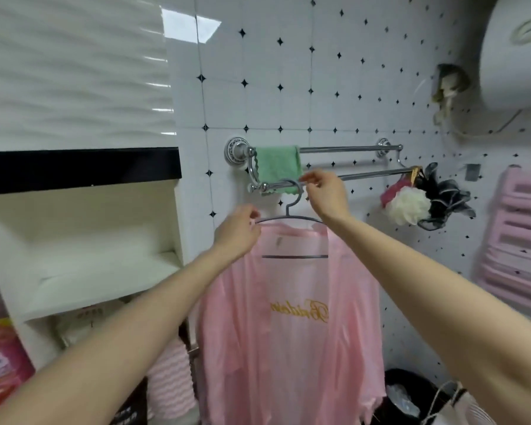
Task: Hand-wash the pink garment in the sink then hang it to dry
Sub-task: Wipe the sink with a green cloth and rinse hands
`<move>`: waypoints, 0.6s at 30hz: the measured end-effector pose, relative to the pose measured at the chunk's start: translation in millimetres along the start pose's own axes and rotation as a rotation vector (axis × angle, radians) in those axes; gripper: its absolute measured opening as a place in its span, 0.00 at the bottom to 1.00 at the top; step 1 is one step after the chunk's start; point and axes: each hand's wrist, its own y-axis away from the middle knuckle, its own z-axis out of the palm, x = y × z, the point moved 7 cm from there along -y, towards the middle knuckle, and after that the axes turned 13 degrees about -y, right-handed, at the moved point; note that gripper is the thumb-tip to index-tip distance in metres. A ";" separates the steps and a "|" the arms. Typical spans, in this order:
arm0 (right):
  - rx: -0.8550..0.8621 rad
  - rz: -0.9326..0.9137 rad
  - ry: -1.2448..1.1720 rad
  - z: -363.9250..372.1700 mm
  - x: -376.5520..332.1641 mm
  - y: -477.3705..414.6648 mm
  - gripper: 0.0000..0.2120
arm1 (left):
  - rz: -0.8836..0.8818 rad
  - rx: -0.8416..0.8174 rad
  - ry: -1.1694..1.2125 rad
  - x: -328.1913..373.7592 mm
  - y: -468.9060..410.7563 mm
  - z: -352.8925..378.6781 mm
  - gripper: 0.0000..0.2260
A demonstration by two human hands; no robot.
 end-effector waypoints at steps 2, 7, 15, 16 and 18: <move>-0.018 0.011 0.026 0.1 -9.5 -28.4 0.14 | -0.038 0.113 0.028 4.2 -46.7 -31.0 0.13; -0.198 0.134 0.072 19.4 18.5 -72.8 0.21 | -0.091 -0.018 -0.180 4.2 -96.8 -34.9 0.16; -0.346 0.233 -0.013 40.9 40.6 -68.1 0.15 | -0.001 -0.041 -0.279 27.0 -82.6 -25.8 0.21; -0.333 0.224 -0.132 37.8 28.3 -62.9 0.13 | -0.009 -0.065 -0.254 29.0 -84.1 -25.1 0.20; -0.313 0.194 -0.387 28.1 -1.3 -48.6 0.14 | -0.046 -0.041 -0.139 31.7 -82.9 -30.3 0.18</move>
